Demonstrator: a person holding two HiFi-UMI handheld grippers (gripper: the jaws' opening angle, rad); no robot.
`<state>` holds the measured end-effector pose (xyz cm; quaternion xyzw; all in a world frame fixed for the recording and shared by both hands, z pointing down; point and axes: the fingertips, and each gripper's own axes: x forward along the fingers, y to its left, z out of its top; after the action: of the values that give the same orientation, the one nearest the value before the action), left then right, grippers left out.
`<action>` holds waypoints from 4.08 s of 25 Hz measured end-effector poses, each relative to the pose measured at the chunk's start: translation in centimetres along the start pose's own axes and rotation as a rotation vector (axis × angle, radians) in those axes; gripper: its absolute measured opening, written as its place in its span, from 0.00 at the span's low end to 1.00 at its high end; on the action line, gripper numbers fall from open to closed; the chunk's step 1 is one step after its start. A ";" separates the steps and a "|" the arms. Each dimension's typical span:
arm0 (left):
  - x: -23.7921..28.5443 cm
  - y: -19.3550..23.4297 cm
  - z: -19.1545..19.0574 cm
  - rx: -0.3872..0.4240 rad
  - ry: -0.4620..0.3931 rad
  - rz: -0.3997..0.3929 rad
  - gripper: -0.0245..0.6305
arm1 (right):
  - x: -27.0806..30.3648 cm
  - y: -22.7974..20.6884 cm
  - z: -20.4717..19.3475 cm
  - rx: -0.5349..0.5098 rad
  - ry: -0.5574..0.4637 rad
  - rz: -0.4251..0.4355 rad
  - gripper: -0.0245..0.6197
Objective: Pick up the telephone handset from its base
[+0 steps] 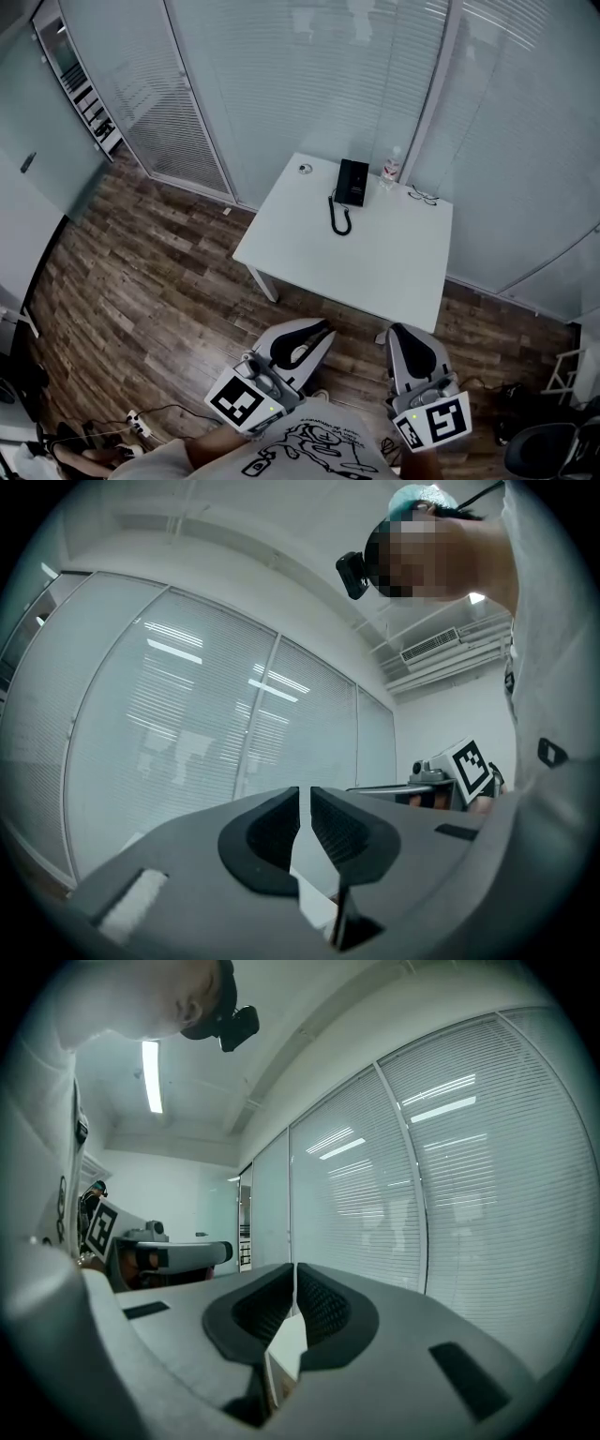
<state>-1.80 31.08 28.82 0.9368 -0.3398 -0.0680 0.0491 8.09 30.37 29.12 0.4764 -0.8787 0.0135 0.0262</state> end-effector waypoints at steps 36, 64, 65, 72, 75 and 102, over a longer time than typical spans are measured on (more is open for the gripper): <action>8.8 21.9 1.2 -0.053 0.017 -0.046 0.09 | 21.9 -5.6 0.1 0.012 0.050 -0.057 0.05; 30.3 22.7 -0.3 -0.060 0.015 -0.034 0.09 | 25.9 -26.8 0.1 0.025 0.038 -0.031 0.05; 30.5 22.8 -0.6 -0.058 0.020 -0.036 0.09 | 26.0 -26.9 0.1 0.027 0.041 -0.029 0.05; 31.1 25.0 -0.1 -0.073 0.022 -0.036 0.09 | 28.1 -27.1 0.3 0.025 0.048 -0.036 0.05; 31.3 26.2 0.3 -0.056 0.019 -0.061 0.09 | 29.0 -26.8 0.8 0.021 0.042 -0.048 0.05; 29.3 30.3 -4.1 -0.144 0.133 -0.050 0.09 | 31.9 -24.6 -4.5 0.091 0.172 -0.066 0.05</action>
<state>2.01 -10.77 34.33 0.9414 -0.3067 -0.0311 0.1371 11.47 -9.51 35.48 0.5028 -0.8556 0.0934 0.0806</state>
